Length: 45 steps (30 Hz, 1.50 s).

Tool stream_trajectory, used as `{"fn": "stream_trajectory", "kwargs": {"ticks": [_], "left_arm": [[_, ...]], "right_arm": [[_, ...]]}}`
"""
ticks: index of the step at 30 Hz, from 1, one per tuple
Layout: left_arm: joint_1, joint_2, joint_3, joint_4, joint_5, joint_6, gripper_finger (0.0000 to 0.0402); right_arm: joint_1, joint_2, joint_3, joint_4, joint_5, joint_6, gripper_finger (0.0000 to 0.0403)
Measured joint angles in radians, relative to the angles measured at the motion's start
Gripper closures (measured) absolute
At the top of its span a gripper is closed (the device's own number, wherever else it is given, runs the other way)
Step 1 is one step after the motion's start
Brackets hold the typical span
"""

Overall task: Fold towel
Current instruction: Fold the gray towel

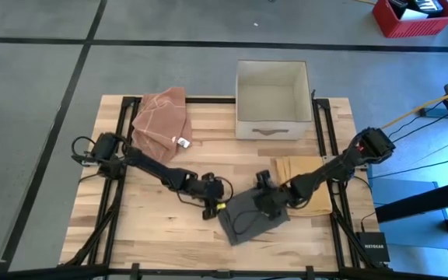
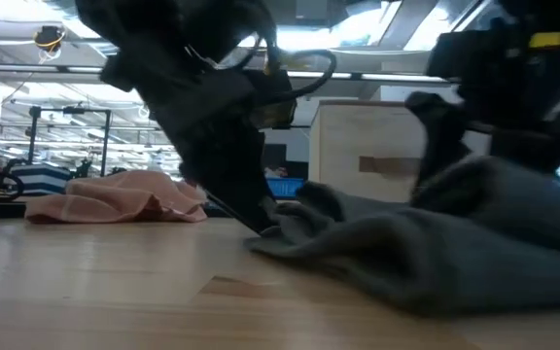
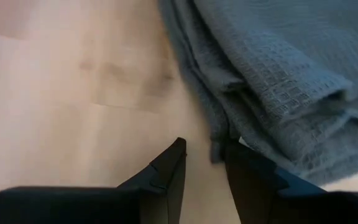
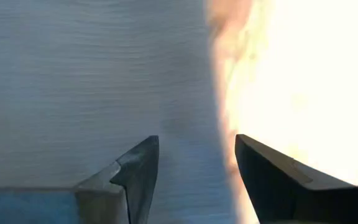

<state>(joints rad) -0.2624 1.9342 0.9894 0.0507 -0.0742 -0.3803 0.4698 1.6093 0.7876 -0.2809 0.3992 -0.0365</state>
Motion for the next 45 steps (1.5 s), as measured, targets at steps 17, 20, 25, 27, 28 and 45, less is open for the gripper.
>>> {"fn": "stream_trajectory", "kwargs": {"ticks": [17, 20, 25, 27, 28, 45], "left_arm": [[-0.088, -0.035, 0.000, -0.069, -0.012, -0.123, 0.0299], [-0.079, -0.101, -0.001, -0.212, -0.014, -0.131, 0.0299], [-0.062, -0.173, 0.001, -0.208, -0.139, -0.095, 0.0299], [-0.057, -0.165, -0.010, -0.168, -0.164, -0.047, 0.0299], [-0.053, -0.154, -0.017, -0.148, -0.166, -0.029, 0.0299], [-0.073, -0.025, -0.034, 0.151, -0.013, -0.132, 0.0299]], "right_arm": [[-0.199, 0.088, 0.102, 0.242, -0.230, -0.071, 0.0187], [-0.182, 0.025, 0.165, 0.101, -0.355, 0.075, 0.0187], [-0.104, -0.013, 0.146, -0.030, -0.490, 0.317, 0.0187], [-0.054, -0.008, 0.114, -0.050, -0.489, 0.392, 0.0187], [-0.033, -0.003, 0.096, -0.045, -0.478, 0.419, 0.0187], [-0.133, -0.004, -0.050, -0.112, 0.002, -0.142, 0.0187]]}}
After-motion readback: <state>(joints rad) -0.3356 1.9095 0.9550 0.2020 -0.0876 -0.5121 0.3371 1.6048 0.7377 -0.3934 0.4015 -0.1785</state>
